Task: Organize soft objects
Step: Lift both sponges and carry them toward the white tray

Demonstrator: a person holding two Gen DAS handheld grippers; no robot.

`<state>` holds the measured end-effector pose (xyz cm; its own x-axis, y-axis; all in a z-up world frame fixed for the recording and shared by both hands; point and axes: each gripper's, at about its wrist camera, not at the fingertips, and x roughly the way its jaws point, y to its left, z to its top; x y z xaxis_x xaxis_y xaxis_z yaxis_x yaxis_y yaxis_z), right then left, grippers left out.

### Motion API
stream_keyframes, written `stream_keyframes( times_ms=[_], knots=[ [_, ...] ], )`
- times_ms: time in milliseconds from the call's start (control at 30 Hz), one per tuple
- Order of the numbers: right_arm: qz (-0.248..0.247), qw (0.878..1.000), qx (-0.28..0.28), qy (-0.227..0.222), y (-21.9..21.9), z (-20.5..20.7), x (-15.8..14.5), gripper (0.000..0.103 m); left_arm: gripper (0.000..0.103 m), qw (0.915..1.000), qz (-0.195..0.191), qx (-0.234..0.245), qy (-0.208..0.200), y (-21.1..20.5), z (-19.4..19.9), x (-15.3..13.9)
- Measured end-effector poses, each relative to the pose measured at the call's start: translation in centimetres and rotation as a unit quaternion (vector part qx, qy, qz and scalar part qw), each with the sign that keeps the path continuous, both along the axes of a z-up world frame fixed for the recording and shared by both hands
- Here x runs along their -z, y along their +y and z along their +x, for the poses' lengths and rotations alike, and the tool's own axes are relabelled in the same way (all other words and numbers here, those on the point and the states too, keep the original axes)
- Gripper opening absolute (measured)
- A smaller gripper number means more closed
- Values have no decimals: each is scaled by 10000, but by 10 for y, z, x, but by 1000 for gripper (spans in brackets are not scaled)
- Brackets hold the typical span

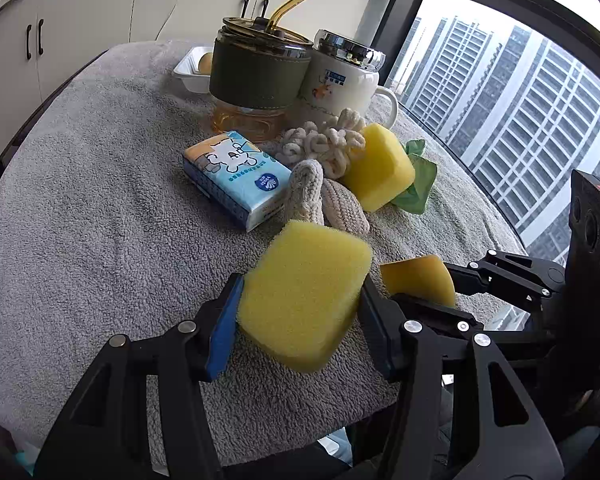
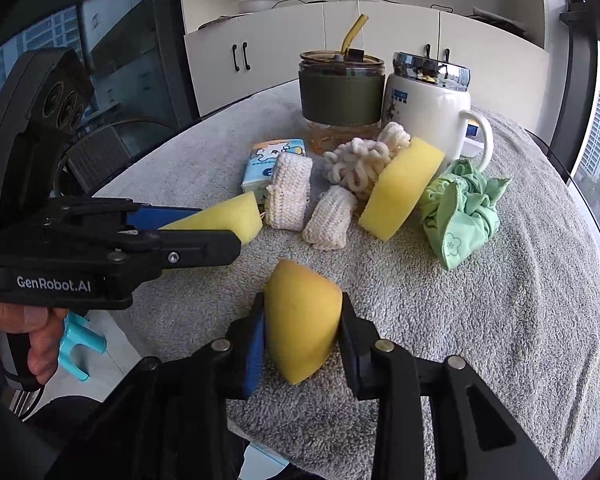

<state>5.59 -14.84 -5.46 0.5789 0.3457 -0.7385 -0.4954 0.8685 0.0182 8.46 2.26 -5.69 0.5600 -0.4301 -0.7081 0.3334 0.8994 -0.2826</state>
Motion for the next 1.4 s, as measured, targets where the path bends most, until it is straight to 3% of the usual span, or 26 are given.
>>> stream_keyframes(
  times_ms=[200,400,833,1400],
  knots=[
    [-102,9998,92,120,-4,2,-16,35,53,9996,204,4,-204,4,-9,-13],
    [-2,9997,151,201,-19,4,-30,35,53,9999,71,-7,-100,22,-8,-23],
    [-188,9983,552,21,-62,28,-55,35,53,9986,359,-262,-279,49,13,-44],
    [-391,9923,1006,-604,-113,109,-112,36,53,9896,907,-426,-1031,78,96,-109]
  ],
)
